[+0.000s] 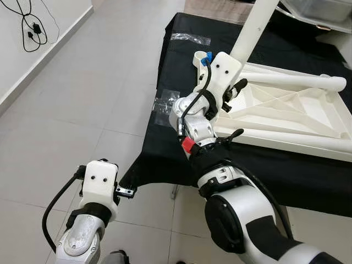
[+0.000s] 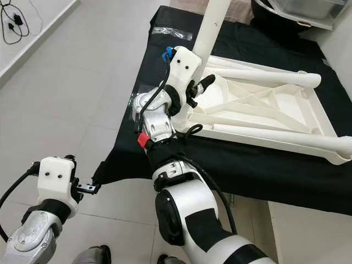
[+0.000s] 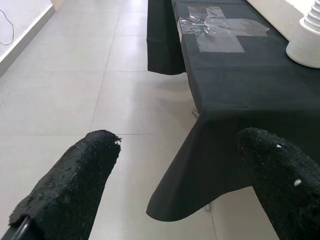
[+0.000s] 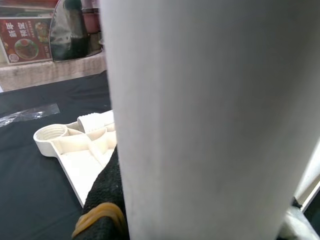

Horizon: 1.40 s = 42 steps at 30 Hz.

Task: Building children table

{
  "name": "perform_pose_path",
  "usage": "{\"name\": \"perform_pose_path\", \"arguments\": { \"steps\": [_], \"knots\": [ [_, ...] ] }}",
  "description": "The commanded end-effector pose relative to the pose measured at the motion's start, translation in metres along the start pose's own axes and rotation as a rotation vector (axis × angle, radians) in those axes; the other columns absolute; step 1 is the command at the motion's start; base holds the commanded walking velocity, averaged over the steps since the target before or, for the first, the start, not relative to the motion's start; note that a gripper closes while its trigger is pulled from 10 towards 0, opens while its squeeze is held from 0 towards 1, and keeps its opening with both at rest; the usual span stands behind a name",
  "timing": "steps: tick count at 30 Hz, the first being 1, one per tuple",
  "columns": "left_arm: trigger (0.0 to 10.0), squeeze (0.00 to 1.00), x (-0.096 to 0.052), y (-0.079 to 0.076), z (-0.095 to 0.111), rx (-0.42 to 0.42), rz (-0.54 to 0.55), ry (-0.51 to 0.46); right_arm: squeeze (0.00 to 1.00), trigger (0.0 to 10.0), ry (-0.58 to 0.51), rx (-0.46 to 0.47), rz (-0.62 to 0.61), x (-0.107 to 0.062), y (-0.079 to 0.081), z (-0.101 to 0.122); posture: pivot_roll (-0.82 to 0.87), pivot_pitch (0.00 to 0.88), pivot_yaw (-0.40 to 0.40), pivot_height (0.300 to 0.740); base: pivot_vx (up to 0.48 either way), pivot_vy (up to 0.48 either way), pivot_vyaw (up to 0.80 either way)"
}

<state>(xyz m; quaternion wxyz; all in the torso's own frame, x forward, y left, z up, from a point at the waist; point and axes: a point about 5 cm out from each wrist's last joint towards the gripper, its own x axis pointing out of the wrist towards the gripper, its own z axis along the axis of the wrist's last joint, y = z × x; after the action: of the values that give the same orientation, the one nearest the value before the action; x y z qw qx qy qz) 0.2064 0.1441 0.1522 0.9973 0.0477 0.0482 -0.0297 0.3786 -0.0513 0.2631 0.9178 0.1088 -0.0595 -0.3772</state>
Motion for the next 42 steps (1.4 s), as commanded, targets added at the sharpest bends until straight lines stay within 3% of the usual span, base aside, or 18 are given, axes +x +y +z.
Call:
{"name": "perform_pose_path", "arguments": {
  "steps": [1, 16, 20, 21, 29, 32, 34, 35, 39, 42],
  "knots": [
    [10.0, 0.00, 0.001, -0.003, -0.005, 0.001, -0.005, 0.018, 0.00, 10.0, 0.283, -0.085, -0.018, -0.027, -0.005, -0.055, 0.16, 0.186, -0.145, 0.740, 0.000, 0.000, 0.00],
    [10.0, 0.00, 0.002, -0.003, -0.006, -0.002, -0.005, 0.017, 0.00, 10.0, 0.278, -0.076, 0.030, -0.028, 0.000, -0.054, 0.16, 0.184, -0.147, 0.740, 0.000, 0.000, 0.00],
    [10.0, 0.00, 0.004, -0.002, -0.007, -0.003, -0.003, 0.017, 0.00, 10.0, 0.245, -0.040, 0.052, -0.023, 0.007, -0.038, 0.15, 0.197, -0.142, 0.740, 0.000, 0.000, 0.00],
    [10.0, 0.00, 0.005, -0.002, -0.007, -0.003, -0.003, 0.015, 0.00, 10.0, 0.182, 0.001, 0.067, -0.018, 0.014, -0.015, 0.15, 0.198, -0.142, 0.740, 0.000, 0.000, 0.00],
    [10.0, 0.00, 0.005, -0.002, -0.006, -0.003, -0.002, 0.013, 0.00, 10.0, 0.152, 0.089, 0.062, -0.007, 0.018, 0.013, 0.15, 0.201, -0.143, 0.740, 0.000, 0.000, 0.00],
    [10.0, 0.00, 0.005, -0.002, -0.007, -0.003, -0.002, 0.013, 0.00, 10.0, 0.160, 0.074, 0.063, -0.007, 0.018, 0.008, 0.14, 0.198, -0.143, 0.740, 0.000, 0.000, 0.00],
    [10.0, 0.00, 0.005, -0.002, -0.007, -0.002, -0.004, 0.013, 0.00, 10.0, 0.223, 0.016, 0.059, -0.011, 0.013, -0.017, 0.15, 0.194, -0.144, 0.740, 0.000, 0.000, 0.00],
    [10.0, 0.00, 0.005, -0.002, -0.007, -0.002, -0.004, 0.013, 0.00, 10.0, 0.223, 0.016, 0.059, -0.011, 0.013, -0.017, 0.15, 0.194, -0.144, 0.740, 0.000, 0.000, 0.00],
    [10.0, 0.00, 0.004, -0.002, -0.007, -0.001, -0.005, 0.012, 0.00, 10.0, 0.312, -0.069, 0.063, -0.019, 0.003, -0.051, 0.15, 0.194, -0.144, 0.740, 0.000, 0.000, 0.00],
    [10.0, 0.00, 0.004, -0.002, -0.007, -0.001, -0.005, 0.012, 0.00, 10.0, 0.332, -0.083, 0.069, -0.021, 0.001, -0.058, 0.15, 0.192, -0.144, 0.740, 0.000, 0.000, 0.00]
  ]
}}
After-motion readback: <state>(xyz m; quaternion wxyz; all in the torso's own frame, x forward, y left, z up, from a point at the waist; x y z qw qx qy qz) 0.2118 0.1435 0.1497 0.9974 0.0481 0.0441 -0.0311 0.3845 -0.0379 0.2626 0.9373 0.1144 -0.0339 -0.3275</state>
